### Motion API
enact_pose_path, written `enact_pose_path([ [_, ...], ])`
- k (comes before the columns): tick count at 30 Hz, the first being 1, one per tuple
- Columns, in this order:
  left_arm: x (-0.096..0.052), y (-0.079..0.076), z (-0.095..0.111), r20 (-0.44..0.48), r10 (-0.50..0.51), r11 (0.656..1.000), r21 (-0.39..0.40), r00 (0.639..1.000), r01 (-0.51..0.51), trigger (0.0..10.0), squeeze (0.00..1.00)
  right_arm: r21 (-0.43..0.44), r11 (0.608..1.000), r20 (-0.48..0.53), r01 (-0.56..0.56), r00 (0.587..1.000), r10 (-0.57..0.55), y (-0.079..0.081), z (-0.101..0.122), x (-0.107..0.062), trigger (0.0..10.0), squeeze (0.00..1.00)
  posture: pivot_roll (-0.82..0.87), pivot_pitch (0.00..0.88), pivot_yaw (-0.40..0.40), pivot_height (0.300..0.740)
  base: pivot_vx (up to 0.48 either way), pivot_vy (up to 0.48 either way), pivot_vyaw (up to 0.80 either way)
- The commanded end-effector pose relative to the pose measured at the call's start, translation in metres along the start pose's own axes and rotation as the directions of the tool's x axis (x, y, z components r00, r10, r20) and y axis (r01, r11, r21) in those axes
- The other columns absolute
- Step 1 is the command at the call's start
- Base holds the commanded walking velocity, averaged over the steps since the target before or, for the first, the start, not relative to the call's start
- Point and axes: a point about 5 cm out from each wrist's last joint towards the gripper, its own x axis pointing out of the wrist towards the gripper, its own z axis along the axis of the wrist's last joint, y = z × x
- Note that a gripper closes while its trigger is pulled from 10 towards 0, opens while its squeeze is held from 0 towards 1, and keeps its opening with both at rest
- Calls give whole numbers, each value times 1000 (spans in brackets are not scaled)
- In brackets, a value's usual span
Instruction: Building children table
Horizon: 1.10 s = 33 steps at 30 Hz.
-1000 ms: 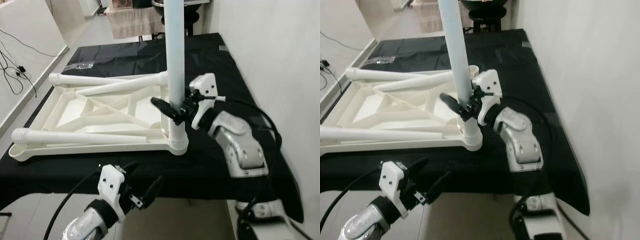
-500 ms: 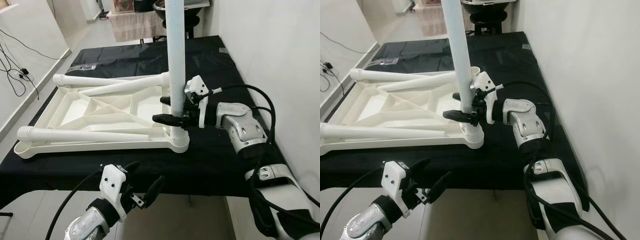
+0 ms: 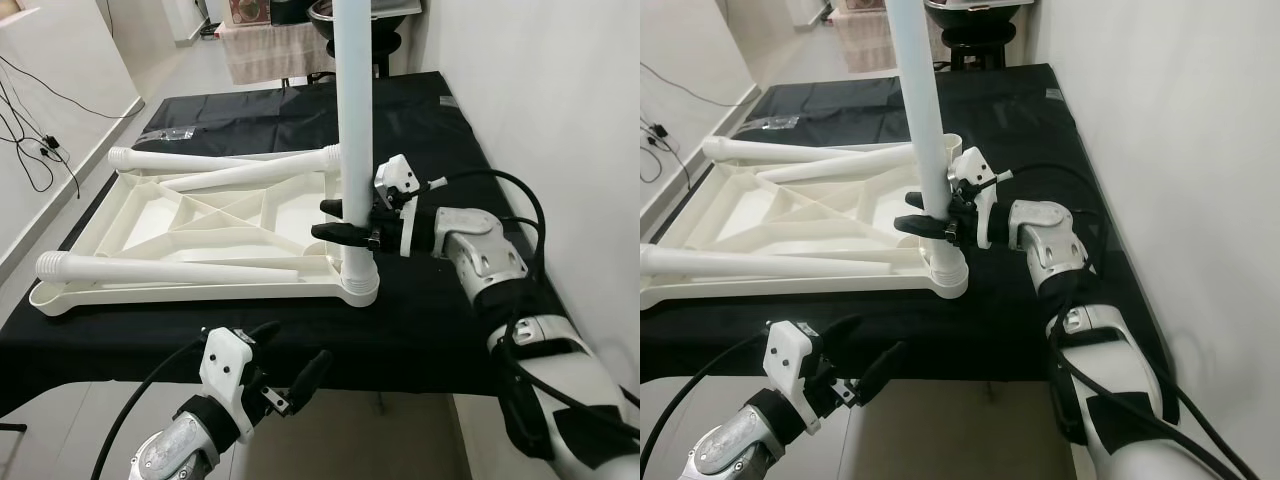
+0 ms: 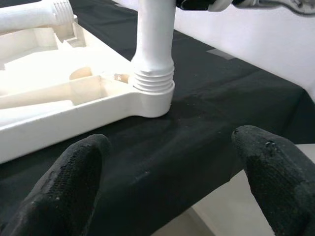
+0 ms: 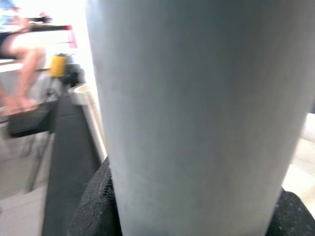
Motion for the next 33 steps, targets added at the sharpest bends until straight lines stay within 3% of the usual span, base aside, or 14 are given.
enact_pose_path([
  [1, -4, 1, -5, -19, 3, 1000, 0, 1000, -3, 10000, 0, -52, 909, -130, 413, 900, -417, 2, -28, 2, 0, 0, 16, 91, 33, 740, 0, 0, 0],
  [3, -4, 1, -5, -19, 3, 1000, 0, 1000, -3, 10000, 0, -52, 909, -130, 413, 900, -417, 2, -28, 2, 0, 0, 16, 91, 33, 740, 0, 0, 0],
  [4, -5, 2, -5, -22, 7, 1000, -2, 1000, -7, 10000, 0, 2, 865, -158, 503, 854, -496, 35, -39, 7, 0, 0, 9, 105, 53, 740, 0, 0, 0],
  [5, -5, 2, -5, -22, 7, 1000, -2, 1000, -7, 10000, 0, 2, 865, -158, 503, 854, -496, 35, -39, 7, 0, 0, 9, 105, 53, 740, 0, 0, 0],
  [6, -4, 2, -5, -23, 8, 1000, -3, 1000, -8, 10000, 0, 48, 818, -147, 574, 814, -562, 58, -42, 11, 0, 0, -1, 86, 54, 740, 0, 0, 0],
  [8, -3, 3, -6, -23, 8, 1000, -5, 1000, -8, 10000, 0, 90, 796, -133, 599, 799, -587, 71, -41, 13, 0, 0, 4, 90, 49, 740, 0, 0, 0],
  [14, 0, 2, -6, -19, 4, 1000, -6, 1000, -4, 10000, 0, 86, 811, -85, 579, 815, -573, 67, -34, 24, 0, 0, -5, 81, 43, 740, 0, 0, 0],
  [16, 0, 3, -6, -17, 7, 1000, -4, 1000, -7, 10000, 0, 69, 799, -102, 597, 801, -590, 66, -32, 25, 10000, 0, 2, 79, 36, 740, 0, 0, 0],
  [17, 1, 3, -6, -15, 11, 1000, -1, 1000, -11, 10000, 0, 81, 814, -96, 576, 817, -569, 69, -28, 28, 10000, 1000, 2, 78, 36, 740, 0, 0, 0],
  [23, 1, 4, -6, -12, 15, 1000, 3, 1000, -15, 10000, 0, 207, 870, 51, 448, 883, -467, 64, 0, 32, 10000, 1000, 0, 76, 36, 740, 0, 0, 0],
  [24, 1, 4, -6, -11, 15, 1000, 4, 1000, -15, 10000, 0, 228, 904, 118, 361, 911, -394, 66, 14, 33, 10000, 365, 0, 76, 36, 740, 0, 0, 0],
  [25, 2, 5, -6, -10, 16, 1000, 5, 1000, -16, 10000, 0, 233, 940, 207, 248, 932, -297, 63, 34, 30, 10000, 0, -5, 77, 36, 740, 0, 0, 0],
  [28, 2, 5, -6, -9, 16, 1000, 4, 1000, -16, 10000, 0, 175, 971, 248, 166, 946, -206, 56, 46, 26, 10000, 0, -4, 75, 36, 740, 0, 0, 0],
  [33, 3, 5, -6, -7, 16, 1000, 6, 1000, -16, 10000, 0, 35, 999, 168, -27, 985, 21, 50, 44, 22, 10000, 0, -6, 76, 37, 740, 0, 0, 0],
])
